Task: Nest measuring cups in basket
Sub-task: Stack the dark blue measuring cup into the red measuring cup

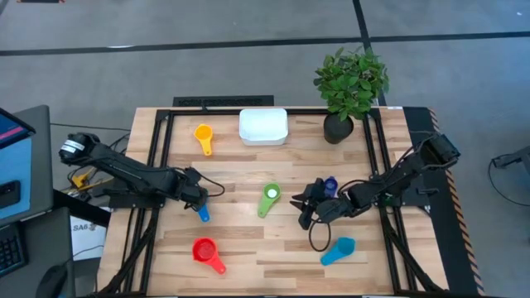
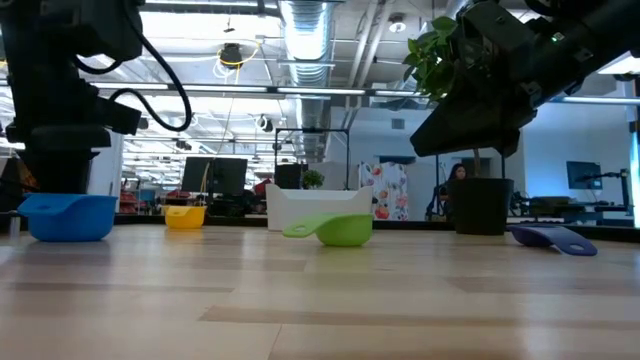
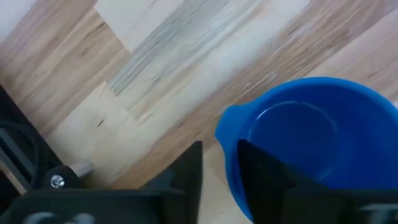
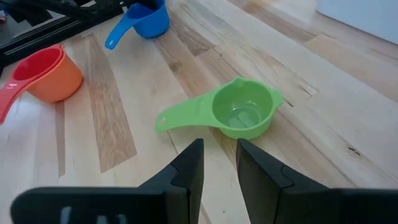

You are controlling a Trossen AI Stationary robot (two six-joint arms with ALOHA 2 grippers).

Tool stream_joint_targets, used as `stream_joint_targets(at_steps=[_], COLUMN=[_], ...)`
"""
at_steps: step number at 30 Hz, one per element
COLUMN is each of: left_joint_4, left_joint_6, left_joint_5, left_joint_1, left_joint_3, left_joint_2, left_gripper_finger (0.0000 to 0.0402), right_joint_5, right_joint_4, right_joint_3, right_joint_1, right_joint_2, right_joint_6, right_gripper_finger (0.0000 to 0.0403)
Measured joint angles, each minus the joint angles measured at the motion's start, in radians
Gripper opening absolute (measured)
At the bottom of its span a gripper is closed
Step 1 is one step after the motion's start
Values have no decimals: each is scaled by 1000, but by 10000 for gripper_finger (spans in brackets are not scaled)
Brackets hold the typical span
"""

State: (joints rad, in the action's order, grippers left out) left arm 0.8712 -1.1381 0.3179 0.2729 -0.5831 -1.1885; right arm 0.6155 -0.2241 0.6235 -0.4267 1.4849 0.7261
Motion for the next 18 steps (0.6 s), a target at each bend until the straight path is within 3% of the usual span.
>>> stream_joint_targets(at_steps=[4,10,18], left_joint_4=[0,3,1], left_joint_6=[-13,-90,-237], left_joint_5=[-18,12,140], left_joint_1=[0,61,260], left_joint_3=[-2,-76,-254], left_joint_2=[17,48,50], left_gripper_finger=[13,6,2], right_joint_5=[-7,-10,-10], right_joint_4=[0,-1,-1], right_joint_3=[0,0,0], right_joint_1=[0,-11,-18], right_joint_2=[0,0,0], right_joint_6=[1,10,18], right_gripper_finger=[119,119,119])
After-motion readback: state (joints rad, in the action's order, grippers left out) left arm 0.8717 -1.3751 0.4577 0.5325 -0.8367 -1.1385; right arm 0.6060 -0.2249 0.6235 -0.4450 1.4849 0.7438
